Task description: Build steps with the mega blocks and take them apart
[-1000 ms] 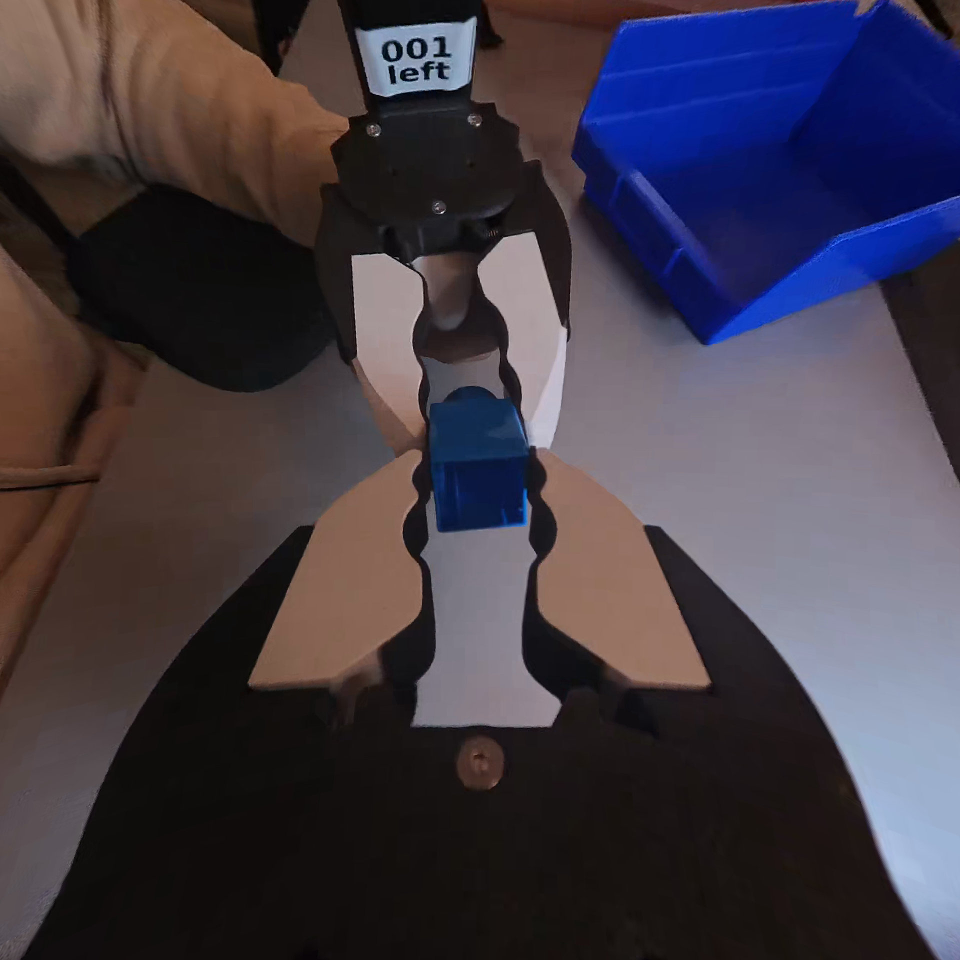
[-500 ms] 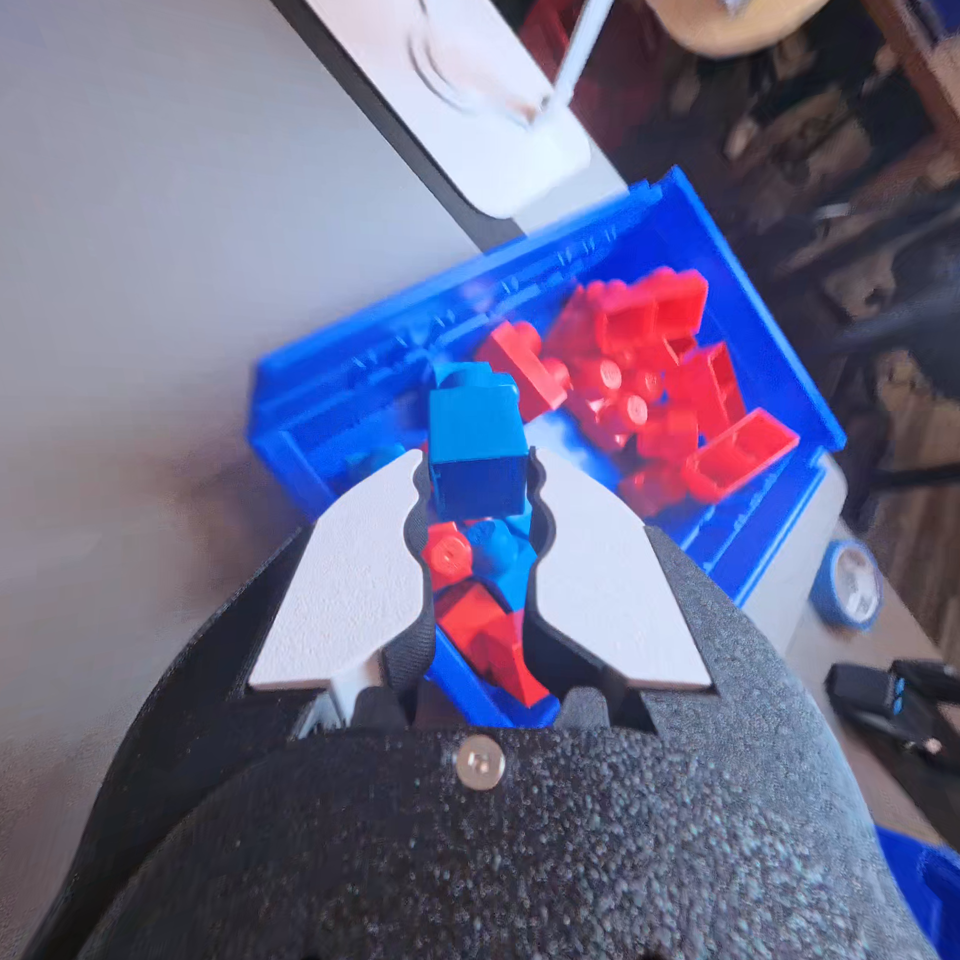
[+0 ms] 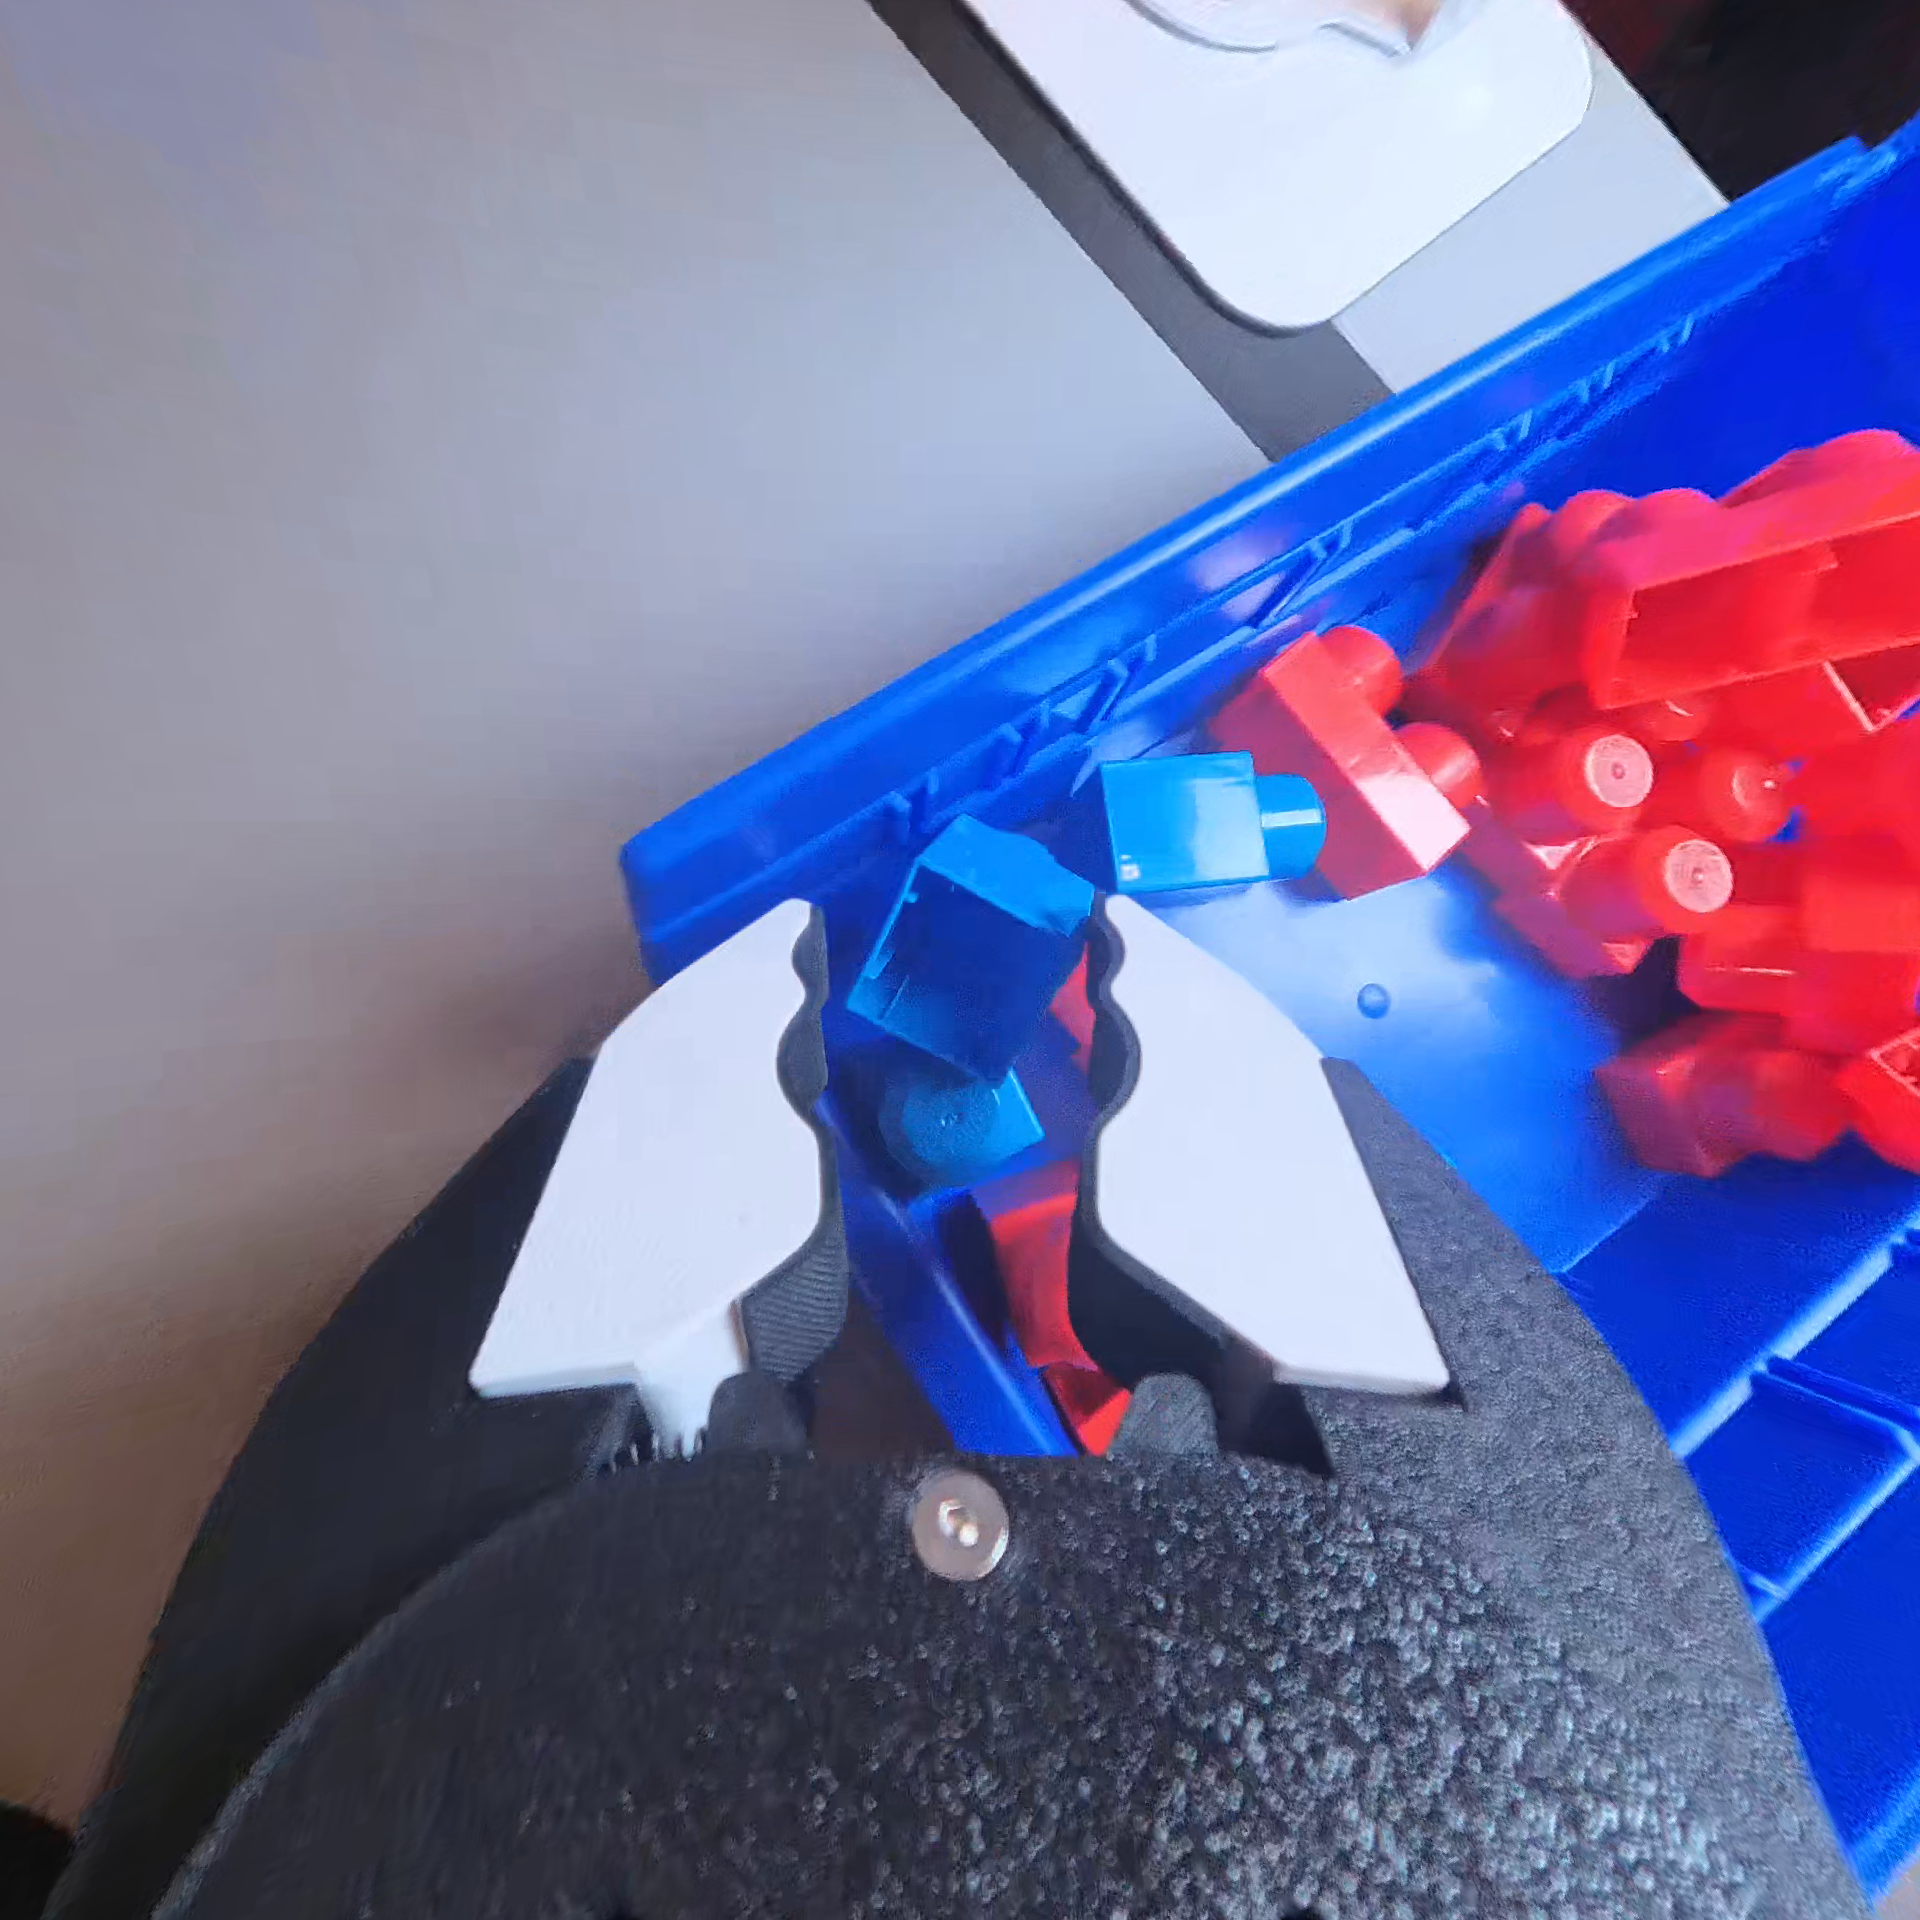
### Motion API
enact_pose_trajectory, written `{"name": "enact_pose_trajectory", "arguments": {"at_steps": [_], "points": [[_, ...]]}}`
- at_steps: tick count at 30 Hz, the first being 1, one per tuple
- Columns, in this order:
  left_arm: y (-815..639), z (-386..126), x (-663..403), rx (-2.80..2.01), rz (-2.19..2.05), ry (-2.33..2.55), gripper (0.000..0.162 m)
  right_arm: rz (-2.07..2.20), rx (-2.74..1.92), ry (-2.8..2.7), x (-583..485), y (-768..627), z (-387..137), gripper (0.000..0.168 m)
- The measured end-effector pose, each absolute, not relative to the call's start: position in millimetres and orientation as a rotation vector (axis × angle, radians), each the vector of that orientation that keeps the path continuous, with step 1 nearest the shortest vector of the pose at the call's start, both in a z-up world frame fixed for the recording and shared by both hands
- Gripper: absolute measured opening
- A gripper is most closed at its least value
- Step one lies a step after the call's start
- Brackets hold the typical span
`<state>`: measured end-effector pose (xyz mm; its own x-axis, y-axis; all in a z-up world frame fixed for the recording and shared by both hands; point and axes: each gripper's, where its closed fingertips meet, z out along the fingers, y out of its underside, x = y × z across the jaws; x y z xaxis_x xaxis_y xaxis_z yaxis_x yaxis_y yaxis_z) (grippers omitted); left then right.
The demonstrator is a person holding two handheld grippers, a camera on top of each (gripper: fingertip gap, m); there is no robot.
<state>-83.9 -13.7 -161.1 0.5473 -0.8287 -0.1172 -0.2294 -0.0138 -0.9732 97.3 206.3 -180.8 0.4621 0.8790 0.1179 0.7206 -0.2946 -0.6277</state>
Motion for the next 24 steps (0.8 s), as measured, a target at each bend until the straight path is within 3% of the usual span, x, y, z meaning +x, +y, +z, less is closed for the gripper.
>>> {"name": "enact_pose_trajectory", "arguments": {"at_steps": [8,13,18,22,23,24], "points": [[-5,-163,-92,-1.578,-0.552,0.908,0.034,0.454,-1.879,-1.213,100,177,-135,0.049],[19,-150,-137,-1.644,-0.28,0.836,0.033,0.535,-1.724,-1.115,113,139,-110,0.048],[45,-169,-256,-1.994,0.289,0.753,0.059,0.474,-1.69,-1.122,143,107,-119,0.044],[43,-210,-322,-2.302,0.517,0.795,0.069,0.416,-1.712,-1.102,172,103,-125,0.042],[40,-224,-332,-2.388,0.568,0.841,0.068,0.41,-1.715,-1.078,179,104,-123,0.04],[43,-231,-343,-2.412,0.66,0.873,0.05,0.407,-1.712,-1.049,185,106,-119,0.038]]}}
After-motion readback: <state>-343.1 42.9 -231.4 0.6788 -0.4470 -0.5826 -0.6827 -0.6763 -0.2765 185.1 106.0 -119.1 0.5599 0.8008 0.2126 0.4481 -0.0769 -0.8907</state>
